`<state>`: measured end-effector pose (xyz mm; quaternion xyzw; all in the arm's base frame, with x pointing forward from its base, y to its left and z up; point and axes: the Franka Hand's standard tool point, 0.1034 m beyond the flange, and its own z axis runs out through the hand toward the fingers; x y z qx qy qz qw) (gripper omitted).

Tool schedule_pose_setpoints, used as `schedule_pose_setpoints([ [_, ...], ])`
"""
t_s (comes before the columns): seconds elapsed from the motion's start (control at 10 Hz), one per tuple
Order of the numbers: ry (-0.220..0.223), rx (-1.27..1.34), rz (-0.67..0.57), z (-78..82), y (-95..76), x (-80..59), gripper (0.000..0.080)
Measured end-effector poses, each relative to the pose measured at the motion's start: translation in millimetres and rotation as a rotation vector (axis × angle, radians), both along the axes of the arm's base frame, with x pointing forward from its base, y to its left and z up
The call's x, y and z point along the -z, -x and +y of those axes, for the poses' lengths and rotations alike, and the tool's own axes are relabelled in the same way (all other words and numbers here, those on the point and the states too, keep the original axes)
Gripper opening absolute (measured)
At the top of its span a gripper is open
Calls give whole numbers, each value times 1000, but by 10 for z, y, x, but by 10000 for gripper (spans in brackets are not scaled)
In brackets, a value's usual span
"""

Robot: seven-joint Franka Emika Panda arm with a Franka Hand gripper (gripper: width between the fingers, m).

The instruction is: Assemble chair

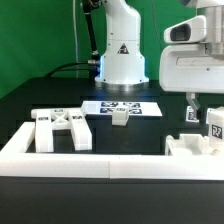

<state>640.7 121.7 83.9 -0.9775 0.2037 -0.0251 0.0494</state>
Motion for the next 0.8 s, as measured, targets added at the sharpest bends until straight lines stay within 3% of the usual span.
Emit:
schedule_pose_setpoints([
  [0.5,34,-463,-41,9,0,3,649],
  [0.8,46,-614,-54,-11,-3,14,649],
])
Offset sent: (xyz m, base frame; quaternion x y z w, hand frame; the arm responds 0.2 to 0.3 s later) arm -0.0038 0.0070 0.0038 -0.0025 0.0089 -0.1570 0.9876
